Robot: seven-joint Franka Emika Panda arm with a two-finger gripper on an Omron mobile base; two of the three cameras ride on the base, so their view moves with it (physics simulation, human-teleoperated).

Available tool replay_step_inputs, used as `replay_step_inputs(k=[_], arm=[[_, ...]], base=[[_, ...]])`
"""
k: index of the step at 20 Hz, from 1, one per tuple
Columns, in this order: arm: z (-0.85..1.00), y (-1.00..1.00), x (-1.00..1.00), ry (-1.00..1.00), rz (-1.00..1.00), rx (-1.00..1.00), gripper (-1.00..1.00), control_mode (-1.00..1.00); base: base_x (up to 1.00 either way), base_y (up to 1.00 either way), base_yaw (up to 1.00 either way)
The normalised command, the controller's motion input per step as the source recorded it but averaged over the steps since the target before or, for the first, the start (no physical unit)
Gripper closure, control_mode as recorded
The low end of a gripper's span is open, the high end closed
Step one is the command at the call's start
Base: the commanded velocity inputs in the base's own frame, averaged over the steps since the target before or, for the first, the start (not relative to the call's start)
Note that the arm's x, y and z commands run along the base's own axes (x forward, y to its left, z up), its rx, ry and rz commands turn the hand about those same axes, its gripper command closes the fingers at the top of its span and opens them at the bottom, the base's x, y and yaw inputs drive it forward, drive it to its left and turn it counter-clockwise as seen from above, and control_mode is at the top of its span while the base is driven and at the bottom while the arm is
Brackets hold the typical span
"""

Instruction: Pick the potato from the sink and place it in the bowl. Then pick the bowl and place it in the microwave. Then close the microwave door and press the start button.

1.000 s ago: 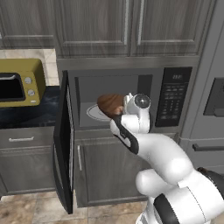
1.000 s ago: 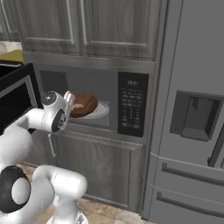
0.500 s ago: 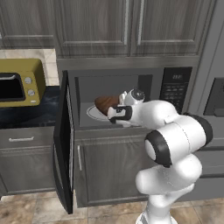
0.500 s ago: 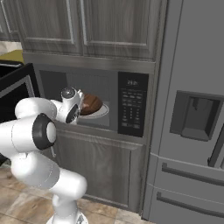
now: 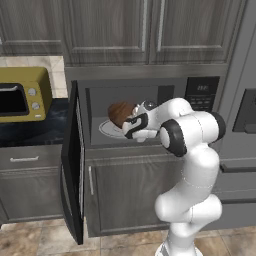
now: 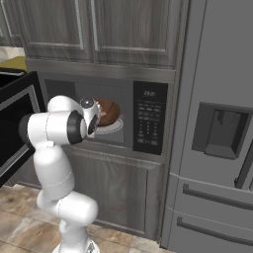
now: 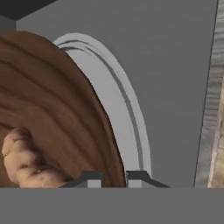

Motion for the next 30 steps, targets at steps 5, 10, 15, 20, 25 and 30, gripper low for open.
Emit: replay_step_inputs(k=[5, 10, 15, 20, 25, 30], arm=[[-0.32, 0.02, 0.39, 0.02, 0.00, -0.01, 1.00, -1.00], [-0.22, 0.05, 0.00, 0.00, 0.03, 0.00, 1.00, -1.00], [-0.01, 0.00, -0.17, 0.00, 0.01, 0.00, 1.00, -1.00], [0.00, 0.00, -0.10, 0.00, 0.01, 0.00, 1.00, -1.00], [0.00, -0.04, -0.02, 0.00, 0.00, 0.00, 1.00, -1.00], [0.00, -0.07, -0.26, 0.00, 0.00, 0.01, -1.00, -1.00]], base=[[0.00, 0.00, 0.00], [0.00, 0.00, 0.00], [0.00, 0.00, 0.00], [0.00, 0.00, 0.00], [0.00, 0.00, 0.00], [0.00, 0.00, 0.00]])
